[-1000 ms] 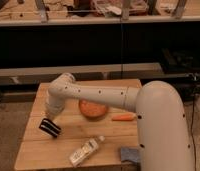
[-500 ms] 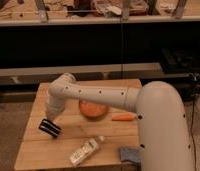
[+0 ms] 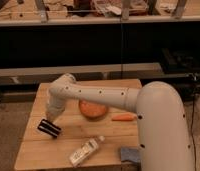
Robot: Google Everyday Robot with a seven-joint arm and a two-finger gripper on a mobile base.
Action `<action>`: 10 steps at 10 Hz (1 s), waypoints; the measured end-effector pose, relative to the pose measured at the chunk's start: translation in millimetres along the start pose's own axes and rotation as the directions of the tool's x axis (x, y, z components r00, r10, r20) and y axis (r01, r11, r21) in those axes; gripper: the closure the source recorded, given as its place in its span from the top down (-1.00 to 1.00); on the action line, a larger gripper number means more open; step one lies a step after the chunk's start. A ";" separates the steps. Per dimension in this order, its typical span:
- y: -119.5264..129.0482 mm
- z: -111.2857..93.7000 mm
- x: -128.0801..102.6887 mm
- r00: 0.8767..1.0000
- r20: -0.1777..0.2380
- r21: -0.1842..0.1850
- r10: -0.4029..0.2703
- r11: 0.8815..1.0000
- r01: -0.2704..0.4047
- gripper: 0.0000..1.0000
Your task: Knock the eraser over
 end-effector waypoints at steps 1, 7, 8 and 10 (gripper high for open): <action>0.7 0.4 -0.1 1.000 0.002 -0.001 0.001 1.000 0.000 -0.91; 3.5 0.1 -1.7 1.000 0.019 -0.011 -0.001 1.000 0.001 -0.91; 3.8 0.1 -1.4 1.000 0.020 -0.012 0.000 1.000 0.000 -0.91; 3.6 0.1 -1.8 1.000 0.023 -0.013 -0.001 1.000 0.001 -0.91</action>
